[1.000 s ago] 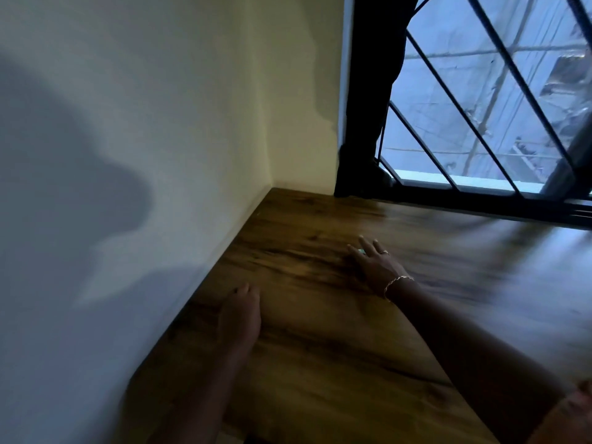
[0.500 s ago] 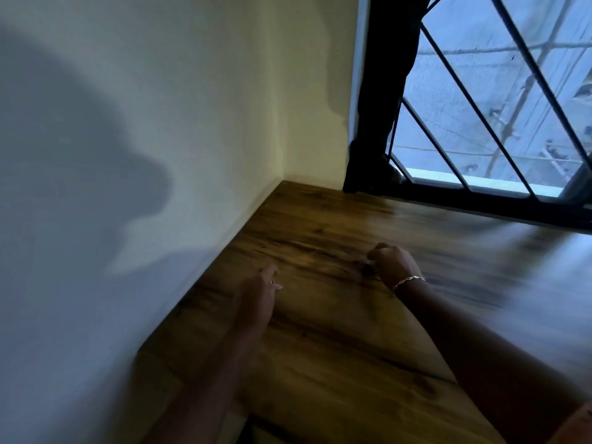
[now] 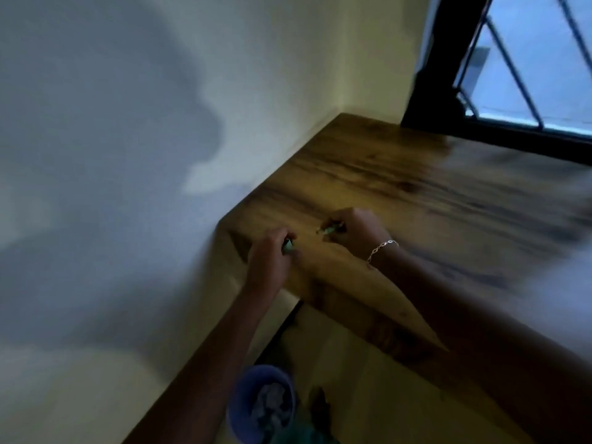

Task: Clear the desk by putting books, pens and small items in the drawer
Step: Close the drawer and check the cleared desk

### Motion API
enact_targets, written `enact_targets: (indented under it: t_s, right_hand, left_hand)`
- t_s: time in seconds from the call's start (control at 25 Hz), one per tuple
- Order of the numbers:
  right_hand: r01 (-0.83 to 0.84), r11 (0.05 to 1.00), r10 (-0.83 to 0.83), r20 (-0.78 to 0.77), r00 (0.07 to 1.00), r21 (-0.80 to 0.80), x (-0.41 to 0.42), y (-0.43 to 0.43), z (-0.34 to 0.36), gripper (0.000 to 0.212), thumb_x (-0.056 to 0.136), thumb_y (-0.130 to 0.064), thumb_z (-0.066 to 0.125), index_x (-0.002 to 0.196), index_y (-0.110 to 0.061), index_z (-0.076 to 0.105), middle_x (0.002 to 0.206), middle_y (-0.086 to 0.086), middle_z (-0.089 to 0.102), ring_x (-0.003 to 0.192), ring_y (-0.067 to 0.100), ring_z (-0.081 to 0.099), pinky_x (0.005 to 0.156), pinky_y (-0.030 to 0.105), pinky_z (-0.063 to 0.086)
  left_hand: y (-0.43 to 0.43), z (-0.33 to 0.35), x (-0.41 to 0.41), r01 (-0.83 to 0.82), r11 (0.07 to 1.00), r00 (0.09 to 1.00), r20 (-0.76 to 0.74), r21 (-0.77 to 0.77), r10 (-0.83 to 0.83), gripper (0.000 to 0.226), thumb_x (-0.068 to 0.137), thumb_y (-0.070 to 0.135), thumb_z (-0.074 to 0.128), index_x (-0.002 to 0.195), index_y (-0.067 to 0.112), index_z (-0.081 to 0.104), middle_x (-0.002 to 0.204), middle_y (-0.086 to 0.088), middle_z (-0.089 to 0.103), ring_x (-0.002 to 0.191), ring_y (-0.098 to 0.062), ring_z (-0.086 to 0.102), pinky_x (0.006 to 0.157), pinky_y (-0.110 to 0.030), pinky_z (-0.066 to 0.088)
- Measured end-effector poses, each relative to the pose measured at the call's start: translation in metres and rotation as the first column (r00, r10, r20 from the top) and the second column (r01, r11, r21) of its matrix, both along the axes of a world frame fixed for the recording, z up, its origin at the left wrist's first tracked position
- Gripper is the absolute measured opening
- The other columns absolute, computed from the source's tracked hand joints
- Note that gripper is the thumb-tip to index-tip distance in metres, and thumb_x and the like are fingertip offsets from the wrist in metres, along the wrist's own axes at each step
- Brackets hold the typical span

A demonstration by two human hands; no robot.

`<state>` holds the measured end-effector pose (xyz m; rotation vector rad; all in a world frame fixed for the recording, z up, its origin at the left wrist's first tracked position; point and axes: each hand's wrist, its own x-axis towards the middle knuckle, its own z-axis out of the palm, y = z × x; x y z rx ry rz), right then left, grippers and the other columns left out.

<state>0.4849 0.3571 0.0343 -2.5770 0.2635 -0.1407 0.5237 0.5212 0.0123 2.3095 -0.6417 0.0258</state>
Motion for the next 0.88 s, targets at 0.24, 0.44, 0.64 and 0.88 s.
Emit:
enact_targets:
  t_s: [0.24,0.44,0.64,0.88]
  right_hand:
    - [-0.348,0.937,0.329,-0.295,0.897,-0.015,-0.004,0.103,-0.033,0.031,0.077,-0.016,0.071,0.108,-0.016,0.068,0.110,0.006,0.067,0.103,0.022,0.061,0.078,0.025,0.044]
    - [-0.454,0.889,0.391,-0.420,0.819,-0.057,-0.008,0.155,-0.079,0.033,0.079,-0.015,0.068,0.112,-0.013,0.063,0.120,0.007,0.061,0.111,0.022,0.055,0.089,0.029,0.044]
    - [-0.459,0.888,0.404,-0.454,0.794,-0.014,-0.011,0.177,-0.104,0.032,0.086,-0.009,0.058,0.118,-0.010,0.059,0.126,0.010,0.057,0.114,0.024,0.054,0.093,0.029,0.041]
    - [-0.368,0.930,0.332,-0.455,0.826,0.009,-0.016,0.185,-0.120,0.032,0.088,-0.006,0.055,0.119,-0.008,0.058,0.124,0.011,0.060,0.114,0.024,0.054,0.092,0.026,0.040]
  left_hand:
    - [0.101,-0.045,-0.027,-0.073,0.968,0.977,-0.178,0.241,0.118,0.028,0.078,0.007,0.072,0.104,0.005,0.064,0.106,-0.012,0.066,0.098,-0.023,0.062,0.077,-0.023,0.043]
    - [0.149,-0.083,-0.028,-0.017,0.902,0.928,-0.329,0.431,0.174,0.034,0.077,0.012,0.073,0.108,0.007,0.062,0.110,-0.011,0.065,0.100,-0.023,0.061,0.074,-0.023,0.040]
    - [0.171,-0.108,-0.032,0.136,0.863,0.908,-0.410,0.487,0.089,0.055,0.083,0.018,0.068,0.134,0.013,0.047,0.131,-0.011,0.056,0.119,-0.026,0.053,0.093,-0.032,0.042]
    - [0.191,-0.111,-0.029,0.198,0.815,0.924,-0.380,0.545,0.029,0.052,0.088,0.025,0.061,0.136,0.014,0.043,0.134,-0.011,0.051,0.121,-0.026,0.049,0.093,-0.032,0.042]
